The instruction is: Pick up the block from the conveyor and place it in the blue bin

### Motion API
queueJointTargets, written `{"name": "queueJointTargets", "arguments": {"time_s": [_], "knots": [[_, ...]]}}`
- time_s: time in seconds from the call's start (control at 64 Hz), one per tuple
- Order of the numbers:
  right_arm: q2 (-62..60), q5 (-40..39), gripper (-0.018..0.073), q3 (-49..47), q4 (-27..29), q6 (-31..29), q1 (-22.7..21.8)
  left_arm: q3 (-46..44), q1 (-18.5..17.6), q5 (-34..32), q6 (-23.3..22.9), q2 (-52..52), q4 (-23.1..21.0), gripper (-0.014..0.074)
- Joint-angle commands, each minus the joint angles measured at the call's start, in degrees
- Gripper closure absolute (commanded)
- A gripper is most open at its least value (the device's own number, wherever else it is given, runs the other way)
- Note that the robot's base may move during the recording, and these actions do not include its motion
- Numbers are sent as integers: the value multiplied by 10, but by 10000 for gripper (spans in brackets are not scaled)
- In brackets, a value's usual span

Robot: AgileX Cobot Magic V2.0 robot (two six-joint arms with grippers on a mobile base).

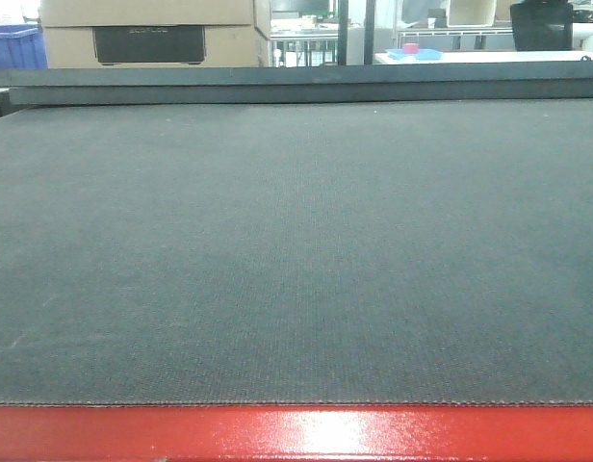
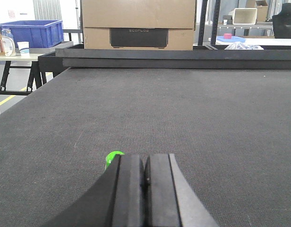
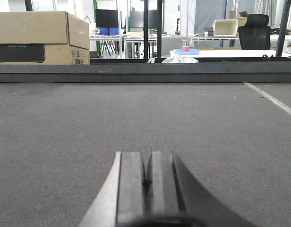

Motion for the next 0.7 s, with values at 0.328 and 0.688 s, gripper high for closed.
{"name": "queueJointTargets", "arguments": {"time_s": [0.328, 0.688], "knots": [[-2, -13, 721, 1, 1, -3, 0, -1, 3, -8, -4, -3, 0, 707], [-2, -17, 721, 1, 1, -3, 0, -1, 3, -54, -4, -3, 0, 707]]}}
